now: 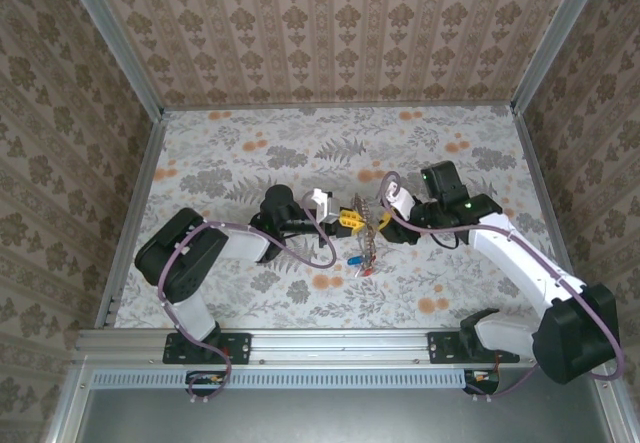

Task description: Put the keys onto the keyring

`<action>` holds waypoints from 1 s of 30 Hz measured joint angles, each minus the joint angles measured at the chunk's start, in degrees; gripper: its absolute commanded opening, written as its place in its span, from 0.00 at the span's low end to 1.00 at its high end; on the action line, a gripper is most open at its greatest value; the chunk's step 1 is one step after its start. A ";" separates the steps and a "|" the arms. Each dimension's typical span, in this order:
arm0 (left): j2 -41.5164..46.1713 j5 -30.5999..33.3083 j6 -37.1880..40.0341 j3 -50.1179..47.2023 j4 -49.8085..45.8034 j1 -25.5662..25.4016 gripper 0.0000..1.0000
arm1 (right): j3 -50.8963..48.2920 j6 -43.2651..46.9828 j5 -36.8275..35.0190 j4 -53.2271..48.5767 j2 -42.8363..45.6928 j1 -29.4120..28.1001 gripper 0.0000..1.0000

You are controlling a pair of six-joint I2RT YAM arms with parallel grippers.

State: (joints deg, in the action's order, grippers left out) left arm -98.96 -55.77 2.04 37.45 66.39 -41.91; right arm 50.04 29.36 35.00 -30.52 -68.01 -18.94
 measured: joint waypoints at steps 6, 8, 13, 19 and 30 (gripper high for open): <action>0.00 -0.44 -0.39 0.00 0.17 0.00 0.00 | -1.46 -0.83 4.28 4.37 2.29 0.59 0.32; 0.00 -0.59 -0.42 0.00 0.26 0.00 0.00 | -1.46 -0.59 4.92 5.05 2.27 0.59 0.30; 0.00 -0.68 -0.66 0.00 0.94 0.00 0.00 | -1.46 0.44 6.25 5.18 1.33 0.57 0.31; 0.00 -1.09 -1.05 0.00 1.44 0.00 0.00 | -1.46 0.66 7.15 5.64 -0.11 0.59 0.31; -0.11 -1.38 -1.68 0.02 2.54 0.35 0.00 | -1.46 0.90 9.53 7.41 -0.96 0.70 0.03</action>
State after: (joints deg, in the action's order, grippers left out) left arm -99.07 -57.14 0.36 37.47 68.93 -41.56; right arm 48.58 30.26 44.53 -23.11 -68.97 -18.24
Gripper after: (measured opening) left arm 0.046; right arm 0.071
